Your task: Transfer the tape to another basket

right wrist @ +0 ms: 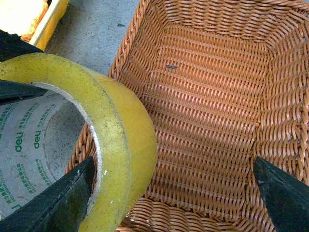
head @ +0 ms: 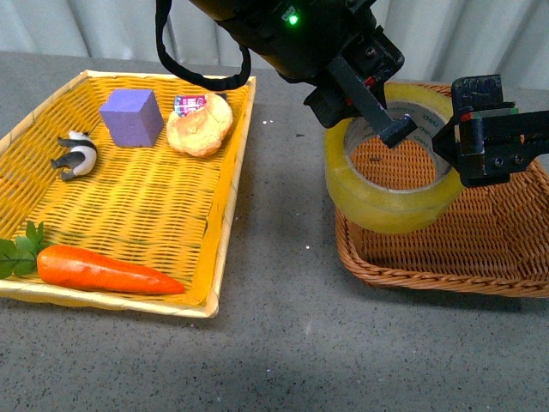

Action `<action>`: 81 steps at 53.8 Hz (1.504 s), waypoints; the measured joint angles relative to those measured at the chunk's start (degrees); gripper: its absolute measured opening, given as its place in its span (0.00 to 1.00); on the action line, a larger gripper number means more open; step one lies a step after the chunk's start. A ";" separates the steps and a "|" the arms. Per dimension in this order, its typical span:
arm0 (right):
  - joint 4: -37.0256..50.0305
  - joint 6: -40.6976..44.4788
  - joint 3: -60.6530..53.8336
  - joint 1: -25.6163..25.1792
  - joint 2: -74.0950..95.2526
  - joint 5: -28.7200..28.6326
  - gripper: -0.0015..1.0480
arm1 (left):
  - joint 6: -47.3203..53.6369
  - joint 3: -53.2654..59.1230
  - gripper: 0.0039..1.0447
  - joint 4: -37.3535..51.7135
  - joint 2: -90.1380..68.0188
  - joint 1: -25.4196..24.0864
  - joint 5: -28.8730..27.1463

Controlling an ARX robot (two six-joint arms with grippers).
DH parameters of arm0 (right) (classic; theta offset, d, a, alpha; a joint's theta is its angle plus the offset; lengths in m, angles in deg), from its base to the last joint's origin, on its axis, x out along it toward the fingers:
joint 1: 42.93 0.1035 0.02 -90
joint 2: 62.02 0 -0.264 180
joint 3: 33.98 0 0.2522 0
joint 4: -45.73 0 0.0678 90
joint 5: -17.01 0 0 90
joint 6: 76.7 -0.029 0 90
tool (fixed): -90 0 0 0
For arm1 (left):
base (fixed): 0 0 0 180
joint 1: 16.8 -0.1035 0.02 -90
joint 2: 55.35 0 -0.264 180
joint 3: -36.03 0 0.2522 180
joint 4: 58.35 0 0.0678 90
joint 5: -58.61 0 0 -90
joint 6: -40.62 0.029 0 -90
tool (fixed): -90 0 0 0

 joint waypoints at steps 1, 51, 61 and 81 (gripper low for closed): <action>0.00 -0.04 0.00 0.07 0.00 0.02 0.77 | 0.00 0.00 0.13 0.00 0.00 0.00 0.00; -0.44 -2.56 3.76 -3.78 8.31 1.77 0.14 | -14.64 3.78 0.72 11.13 6.60 -3.02 -3.85; 0.87 -1.81 8.37 -5.77 14.16 0.59 0.14 | -17.59 8.96 0.95 14.97 8.63 -5.75 -7.69; 1.70 -1.11 13.40 -7.45 25.44 0.94 0.14 | -23.17 14.49 0.94 19.47 9.97 -11.65 -11.08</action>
